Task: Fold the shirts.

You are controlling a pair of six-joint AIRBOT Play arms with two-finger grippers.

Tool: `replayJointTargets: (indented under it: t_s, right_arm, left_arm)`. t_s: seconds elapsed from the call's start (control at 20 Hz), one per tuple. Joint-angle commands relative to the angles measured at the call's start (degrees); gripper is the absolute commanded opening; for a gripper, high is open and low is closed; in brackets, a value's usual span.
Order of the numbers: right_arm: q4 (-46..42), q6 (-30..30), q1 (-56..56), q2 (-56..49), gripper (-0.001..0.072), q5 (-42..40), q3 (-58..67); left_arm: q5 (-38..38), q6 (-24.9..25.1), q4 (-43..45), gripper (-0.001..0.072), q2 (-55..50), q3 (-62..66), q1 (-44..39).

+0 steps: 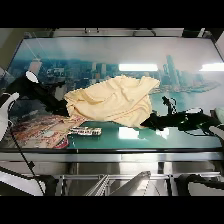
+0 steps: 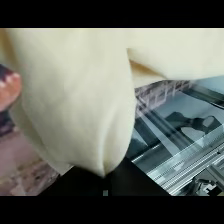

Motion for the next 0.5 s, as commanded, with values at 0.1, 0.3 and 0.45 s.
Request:
replayJointTargets:
  t_s: [0.1, 0.3, 0.45]
  right_arm:
    - [0.0, -1.3, -1.9, 4.5, 0.002, 11.6, 1.5]
    - [0.7, 1.6, -13.4, 22.0, 0.002, 24.7, 10.2]
    - [3.1, 4.5, -28.7, 34.5, 0.002, 29.7, 23.0]
  left_arm:
    - [-8.3, 1.1, -8.1, 0.0023, 2.8, 8.5, 1.9]
    - [-10.8, 6.6, -31.6, 0.0023, 15.1, 10.1, 7.8]
    - [-12.9, 8.8, -51.5, 0.0023, 26.1, 10.1, 16.4]
